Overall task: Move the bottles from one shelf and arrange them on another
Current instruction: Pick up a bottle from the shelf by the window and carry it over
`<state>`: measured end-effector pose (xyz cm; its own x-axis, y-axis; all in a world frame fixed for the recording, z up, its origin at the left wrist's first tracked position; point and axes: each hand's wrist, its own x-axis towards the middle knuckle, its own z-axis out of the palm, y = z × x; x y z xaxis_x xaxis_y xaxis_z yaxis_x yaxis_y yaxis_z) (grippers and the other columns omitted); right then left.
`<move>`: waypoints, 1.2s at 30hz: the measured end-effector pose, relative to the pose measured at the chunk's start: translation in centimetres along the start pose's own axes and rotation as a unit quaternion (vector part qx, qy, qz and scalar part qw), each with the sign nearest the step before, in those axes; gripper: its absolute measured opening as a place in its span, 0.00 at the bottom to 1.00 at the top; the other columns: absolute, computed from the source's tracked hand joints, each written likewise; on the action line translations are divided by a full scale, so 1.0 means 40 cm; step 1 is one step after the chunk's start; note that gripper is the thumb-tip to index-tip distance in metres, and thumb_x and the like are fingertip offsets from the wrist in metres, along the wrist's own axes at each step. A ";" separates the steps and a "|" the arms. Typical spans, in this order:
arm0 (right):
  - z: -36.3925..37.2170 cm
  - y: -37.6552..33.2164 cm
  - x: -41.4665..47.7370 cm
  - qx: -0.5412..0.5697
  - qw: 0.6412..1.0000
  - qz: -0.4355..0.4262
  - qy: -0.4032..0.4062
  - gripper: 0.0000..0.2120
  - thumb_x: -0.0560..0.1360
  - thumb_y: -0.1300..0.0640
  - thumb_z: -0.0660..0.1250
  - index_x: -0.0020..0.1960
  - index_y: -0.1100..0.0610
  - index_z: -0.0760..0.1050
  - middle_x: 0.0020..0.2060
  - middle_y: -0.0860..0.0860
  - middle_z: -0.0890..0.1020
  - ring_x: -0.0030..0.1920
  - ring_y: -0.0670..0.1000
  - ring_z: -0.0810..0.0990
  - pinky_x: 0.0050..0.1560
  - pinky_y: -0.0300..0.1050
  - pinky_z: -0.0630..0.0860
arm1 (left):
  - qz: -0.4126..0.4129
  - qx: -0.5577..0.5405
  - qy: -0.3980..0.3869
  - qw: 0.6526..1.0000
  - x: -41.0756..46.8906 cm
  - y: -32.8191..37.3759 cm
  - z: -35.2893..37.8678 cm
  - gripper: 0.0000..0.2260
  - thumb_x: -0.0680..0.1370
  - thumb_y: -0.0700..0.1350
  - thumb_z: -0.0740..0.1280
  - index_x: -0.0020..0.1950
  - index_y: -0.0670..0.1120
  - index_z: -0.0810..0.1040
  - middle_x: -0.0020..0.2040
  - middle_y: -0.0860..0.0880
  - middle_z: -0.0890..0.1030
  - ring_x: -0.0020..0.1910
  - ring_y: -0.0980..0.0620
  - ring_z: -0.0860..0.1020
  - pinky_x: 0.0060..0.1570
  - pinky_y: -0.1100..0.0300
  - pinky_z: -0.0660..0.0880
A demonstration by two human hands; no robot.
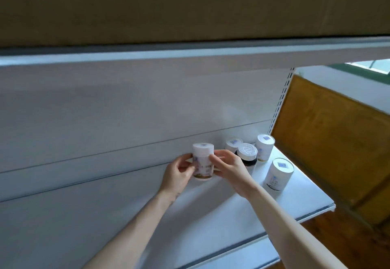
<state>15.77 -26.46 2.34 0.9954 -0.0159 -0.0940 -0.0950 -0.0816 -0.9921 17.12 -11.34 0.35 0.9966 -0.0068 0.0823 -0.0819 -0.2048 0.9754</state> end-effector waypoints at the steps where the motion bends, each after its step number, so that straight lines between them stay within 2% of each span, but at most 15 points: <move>1: 0.006 -0.015 -0.015 0.018 1.000 0.001 -0.012 0.08 0.75 0.57 0.65 0.52 0.59 0.75 0.46 0.58 0.80 0.46 0.53 0.79 0.53 0.49 0.77 | -0.001 -0.028 0.012 1.000 -0.024 0.017 -0.011 0.07 0.73 0.37 0.68 0.49 0.45 0.79 0.38 0.53 0.80 0.31 0.68 0.78 0.35 0.76 0.73; 3: 0.028 -0.046 -0.050 0.032 0.999 -0.006 -0.034 0.05 0.76 0.57 0.65 0.49 0.58 0.75 0.45 0.58 0.80 0.46 0.54 0.79 0.55 0.52 0.77 | -0.004 -0.073 0.042 0.996 -0.075 0.046 -0.033 0.05 0.74 0.38 0.67 0.48 0.46 0.78 0.39 0.53 0.81 0.34 0.64 0.79 0.35 0.74 0.74; 5: 0.058 -0.068 -0.088 0.036 0.998 -0.011 -0.055 0.03 0.76 0.57 0.64 0.46 0.56 0.75 0.44 0.58 0.79 0.46 0.54 0.78 0.53 0.51 0.77 | -0.008 -0.098 0.072 0.993 -0.135 0.076 -0.066 0.06 0.74 0.38 0.67 0.50 0.43 0.78 0.40 0.51 0.80 0.34 0.63 0.79 0.34 0.74 0.74; 11: 0.158 -0.097 -0.188 0.025 0.990 -0.019 -0.134 0.05 0.76 0.55 0.64 0.47 0.57 0.75 0.46 0.59 0.80 0.46 0.54 0.79 0.55 0.53 0.77 | -0.020 -0.123 0.136 0.983 -0.292 0.110 -0.171 0.06 0.75 0.38 0.65 0.51 0.43 0.76 0.41 0.50 0.80 0.32 0.66 0.79 0.32 0.75 0.73; 15: 0.277 -0.112 -0.254 0.013 0.983 -0.027 -0.181 0.03 0.75 0.54 0.65 0.44 0.53 0.76 0.43 0.55 0.82 0.47 0.55 0.81 0.57 0.53 0.78 | -0.025 -0.110 0.186 0.976 -0.397 0.105 -0.282 0.06 0.75 0.40 0.65 0.52 0.45 0.75 0.42 0.49 0.81 0.35 0.63 0.80 0.35 0.73 0.75; 18: 0.387 -0.128 -0.300 0.000 0.974 -0.038 -0.222 0.02 0.75 0.54 0.66 0.45 0.52 0.76 0.43 0.52 0.82 0.46 0.54 0.81 0.56 0.52 0.78 | -0.022 -0.119 0.221 0.968 -0.477 0.095 -0.382 0.05 0.76 0.39 0.65 0.51 0.46 0.75 0.40 0.51 0.80 0.32 0.65 0.79 0.34 0.73 0.75; 21: 0.529 -0.151 -0.352 -0.021 0.959 -0.059 -0.276 0.04 0.75 0.54 0.65 0.47 0.53 0.75 0.44 0.53 0.82 0.47 0.54 0.82 0.56 0.52 0.78 | -0.023 -0.116 0.263 0.957 -0.564 0.076 -0.514 0.06 0.75 0.41 0.65 0.52 0.46 0.77 0.41 0.48 0.81 0.33 0.63 0.80 0.37 0.70 0.77; 24: 0.706 -0.168 -0.426 -0.018 0.946 -0.067 -0.315 0.04 0.75 0.54 0.65 0.48 0.54 0.75 0.44 0.53 0.82 0.46 0.53 0.81 0.53 0.49 0.78 | -0.017 -0.111 0.297 0.948 -0.663 0.068 -0.674 0.11 0.76 0.40 0.65 0.57 0.40 0.76 0.41 0.49 0.81 0.34 0.62 0.80 0.36 0.71 0.75; 27: 0.895 -0.173 -0.510 -0.013 0.939 -0.072 -0.335 0.04 0.75 0.55 0.65 0.49 0.55 0.75 0.42 0.52 0.81 0.42 0.50 0.81 0.50 0.46 0.78 | -0.011 -0.092 0.318 0.943 -0.766 0.053 -0.845 0.11 0.76 0.39 0.64 0.57 0.40 0.76 0.42 0.49 0.81 0.36 0.62 0.80 0.35 0.73 0.75; 31: 1.122 -0.172 -0.602 -0.008 0.930 -0.071 -0.361 0.07 0.75 0.56 0.65 0.51 0.58 0.76 0.40 0.51 0.81 0.39 0.47 0.79 0.44 0.41 0.77 | -0.009 -0.059 0.335 0.940 -0.874 0.018 -1.059 0.11 0.76 0.39 0.65 0.57 0.39 0.76 0.43 0.45 0.81 0.33 0.65 0.79 0.33 0.73 0.73; 34: 1.260 -0.163 -0.650 -0.001 0.929 -0.062 -0.365 0.06 0.75 0.58 0.65 0.50 0.59 0.75 0.38 0.50 0.80 0.32 0.41 0.80 0.34 0.33 0.77 | -0.015 -0.044 0.351 0.935 -0.934 -0.011 -1.181 0.11 0.76 0.38 0.64 0.57 0.38 0.77 0.44 0.44 0.81 0.33 0.65 0.79 0.34 0.73 0.74; 36: 1.337 -0.160 -0.670 -0.011 0.927 -0.055 -0.371 0.06 0.75 0.58 0.66 0.50 0.60 0.75 0.38 0.51 0.80 0.32 0.41 0.79 0.32 0.32 0.76 | -0.022 -0.034 0.361 0.932 -0.959 -0.032 -1.250 0.11 0.75 0.38 0.65 0.57 0.38 0.77 0.45 0.44 0.81 0.34 0.65 0.79 0.35 0.73 0.74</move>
<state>-9.87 27.78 6.77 0.7302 0.6825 -0.0321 0.0155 -0.0635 -0.9979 -21.53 38.11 6.18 0.7339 0.6657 0.1348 -0.0668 -0.1266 0.9897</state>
